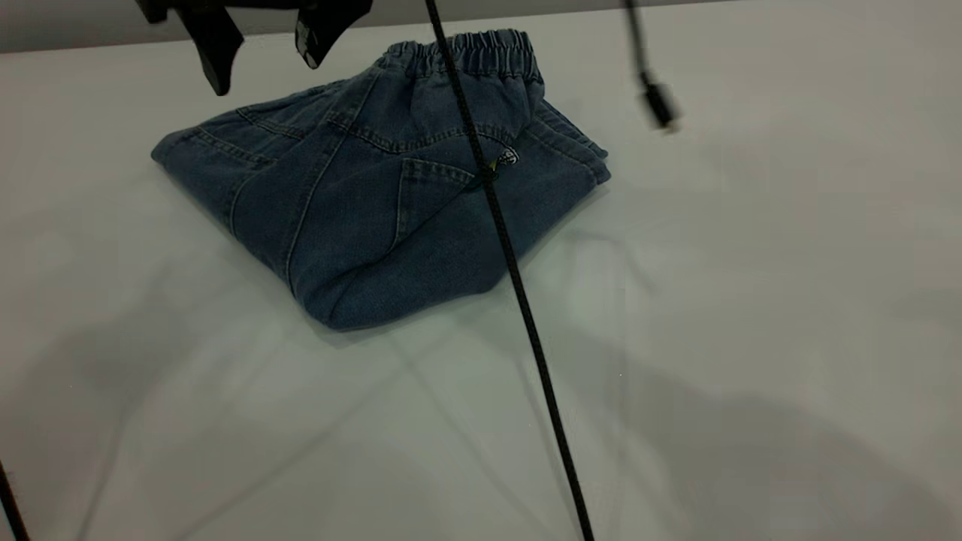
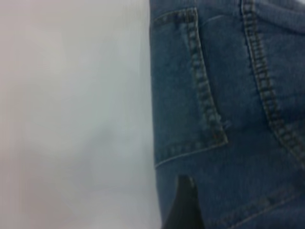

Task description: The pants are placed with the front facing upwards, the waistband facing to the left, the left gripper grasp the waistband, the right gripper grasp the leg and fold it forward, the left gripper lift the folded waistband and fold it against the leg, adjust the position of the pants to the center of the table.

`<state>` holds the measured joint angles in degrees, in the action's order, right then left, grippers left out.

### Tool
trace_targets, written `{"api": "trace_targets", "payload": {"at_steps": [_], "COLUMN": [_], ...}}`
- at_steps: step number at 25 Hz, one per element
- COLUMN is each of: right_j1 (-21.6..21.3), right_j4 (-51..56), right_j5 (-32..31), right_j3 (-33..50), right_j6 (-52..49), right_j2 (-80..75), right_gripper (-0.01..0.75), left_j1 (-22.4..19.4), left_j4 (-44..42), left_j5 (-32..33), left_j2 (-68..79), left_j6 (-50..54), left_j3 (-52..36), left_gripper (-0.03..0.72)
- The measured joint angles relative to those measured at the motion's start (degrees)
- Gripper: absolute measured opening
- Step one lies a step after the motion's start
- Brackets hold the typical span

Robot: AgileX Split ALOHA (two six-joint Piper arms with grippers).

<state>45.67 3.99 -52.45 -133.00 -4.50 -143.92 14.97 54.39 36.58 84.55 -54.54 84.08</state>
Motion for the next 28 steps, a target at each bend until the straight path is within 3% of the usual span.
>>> {"api": "trace_targets", "payload": {"at_steps": [5,13,22,28], "right_j1": [-1.10,-4.69,-5.76,-6.24], "right_j4": [-4.82,-4.82,-7.58,-11.53], "right_j5": [-0.48,4.76,2.38,-3.57], "right_j3": [-1.83,-2.91,-2.97,-2.92], "right_j6": [0.16,-2.51,-8.40,-16.33], "right_j2": [-3.73,-8.18,-11.00,-12.12], "right_gripper": [0.497,0.496,0.495,0.495], "left_j1": [0.00,0.07,0.07,0.07], "left_j4": [0.00,2.65,2.65,2.80], "left_j5": [0.46,2.21,2.20,2.14], "left_j2": [0.00,-0.05,-0.17,-0.17], "left_j6": [0.00,-0.12,-0.12,-0.50], "left_j3": [0.00,0.00,0.00,0.00], "left_gripper": [0.573,0.573,0.573,0.573]}}
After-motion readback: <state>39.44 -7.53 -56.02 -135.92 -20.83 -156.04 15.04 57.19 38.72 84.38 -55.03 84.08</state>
